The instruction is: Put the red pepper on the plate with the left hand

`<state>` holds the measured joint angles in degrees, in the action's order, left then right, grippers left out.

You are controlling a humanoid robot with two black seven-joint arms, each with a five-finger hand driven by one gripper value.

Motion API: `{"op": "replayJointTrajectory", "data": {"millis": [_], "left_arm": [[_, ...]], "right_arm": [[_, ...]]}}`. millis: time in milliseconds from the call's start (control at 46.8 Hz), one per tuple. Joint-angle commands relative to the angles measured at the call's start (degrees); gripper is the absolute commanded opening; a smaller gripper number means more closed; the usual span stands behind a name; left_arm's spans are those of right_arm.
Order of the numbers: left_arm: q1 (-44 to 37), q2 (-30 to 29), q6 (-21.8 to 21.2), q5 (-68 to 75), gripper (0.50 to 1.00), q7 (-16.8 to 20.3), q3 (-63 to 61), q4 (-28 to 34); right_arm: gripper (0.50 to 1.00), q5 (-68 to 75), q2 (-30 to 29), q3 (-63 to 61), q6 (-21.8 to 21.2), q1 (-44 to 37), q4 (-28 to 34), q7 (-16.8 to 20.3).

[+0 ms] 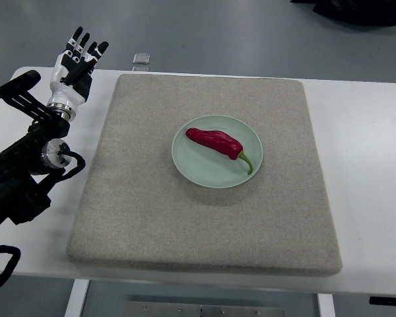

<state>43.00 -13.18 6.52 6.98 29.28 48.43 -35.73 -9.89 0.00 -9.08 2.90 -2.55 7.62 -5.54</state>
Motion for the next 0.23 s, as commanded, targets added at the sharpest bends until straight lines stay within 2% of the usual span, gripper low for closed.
{"op": "replayJointTrajectory", "data": {"millis": [0, 213], "left_arm": [[0.0, 0.1, 0.4, -1.1, 1.0, 0.0, 0.0, 0.0], [-0.4, 0.3, 1.0, -2.0, 1.0, 0.0, 0.0, 0.0]], "right_arm": [[0.932, 0.0, 0.0, -0.1, 0.0, 0.0, 0.0, 0.0], [0.932, 0.0, 0.0, -0.1, 0.0, 0.0, 0.0, 0.0]]}}
